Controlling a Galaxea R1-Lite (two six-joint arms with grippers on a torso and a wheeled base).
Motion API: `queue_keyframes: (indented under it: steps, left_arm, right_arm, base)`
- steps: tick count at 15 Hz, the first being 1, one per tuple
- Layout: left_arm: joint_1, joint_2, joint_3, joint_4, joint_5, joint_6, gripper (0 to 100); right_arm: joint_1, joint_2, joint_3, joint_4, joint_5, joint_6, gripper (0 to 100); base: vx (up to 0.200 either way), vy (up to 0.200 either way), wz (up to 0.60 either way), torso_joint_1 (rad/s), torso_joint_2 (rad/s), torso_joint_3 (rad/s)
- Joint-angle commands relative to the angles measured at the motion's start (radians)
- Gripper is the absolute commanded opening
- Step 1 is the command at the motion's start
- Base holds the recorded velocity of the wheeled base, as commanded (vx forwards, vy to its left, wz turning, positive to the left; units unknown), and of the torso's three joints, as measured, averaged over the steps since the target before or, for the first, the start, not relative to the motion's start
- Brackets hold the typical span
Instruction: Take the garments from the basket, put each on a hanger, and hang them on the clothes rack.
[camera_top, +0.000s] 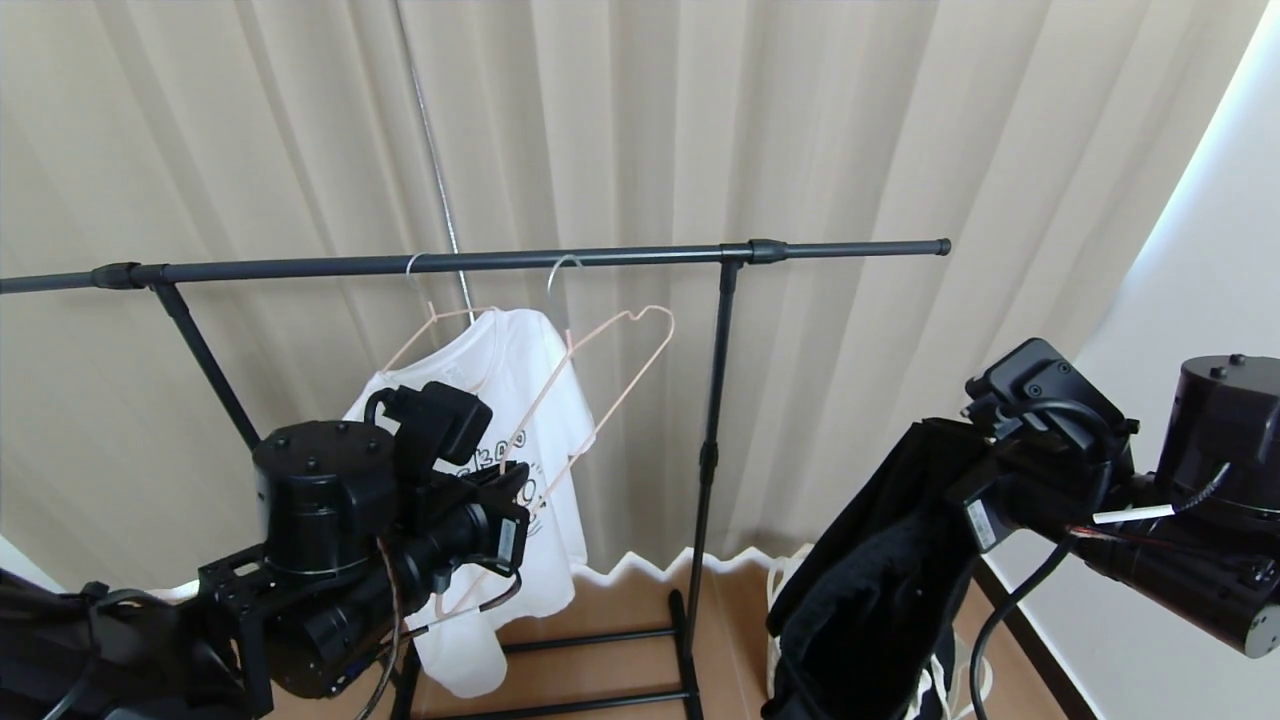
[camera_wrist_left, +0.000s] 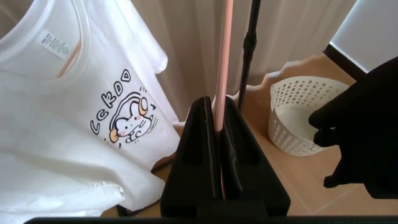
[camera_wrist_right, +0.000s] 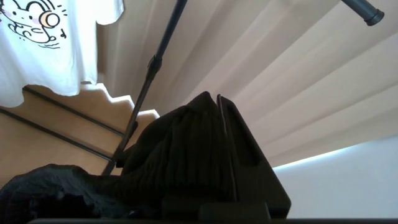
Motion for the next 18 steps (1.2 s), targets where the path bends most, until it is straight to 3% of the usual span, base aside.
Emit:
queue_keyframes:
  steps: [1,4,7,10,14,18]
  left_arm:
    - [-0.024,-0.004,0.059,-0.033,0.0,0.001,0]
    - [-0.065,-0.003,0.091,-0.064,0.0,0.025,0]
    - [-0.114,0.003,0.13,-0.139,-0.014,0.062,0]
    - [-0.145,0.008,0.15,-0.17,-0.026,0.087,0]
    - [-0.169,0.011,0.174,-0.171,-0.038,0.088,0]
    - [-0.188,0.037,0.22,-0.209,-0.076,0.107,0]
  right_arm:
    - [0.0,0.017,-0.002,-0.001,-0.001,-0.001,0]
    - [-0.001,0.042,-0.011,-0.001,-0.007,-0.001,0]
    - [-0.015,0.128,-0.033,-0.061,-0.072,0.002,0]
    - [-0.041,0.266,-0.041,-0.277,-0.179,-0.004,0]
    - [-0.047,0.355,-0.139,-0.292,-0.331,0.009,0]
    - [-0.049,0.438,-0.203,-0.367,-0.423,0.041,0]
  base:
    - [0.0,0.0,0.0,0.0,0.0,0.0]
    - [0.0,0.0,0.0,0.0,0.0,0.0]
    - [0.0,0.0,0.0,0.0,0.0,0.0]
    - [0.0,0.0,0.0,0.0,0.0,0.0]
    - [0.0,0.0,0.0,0.0,0.0,0.0]
    - [0.0,0.0,0.0,0.0,0.0,0.0]
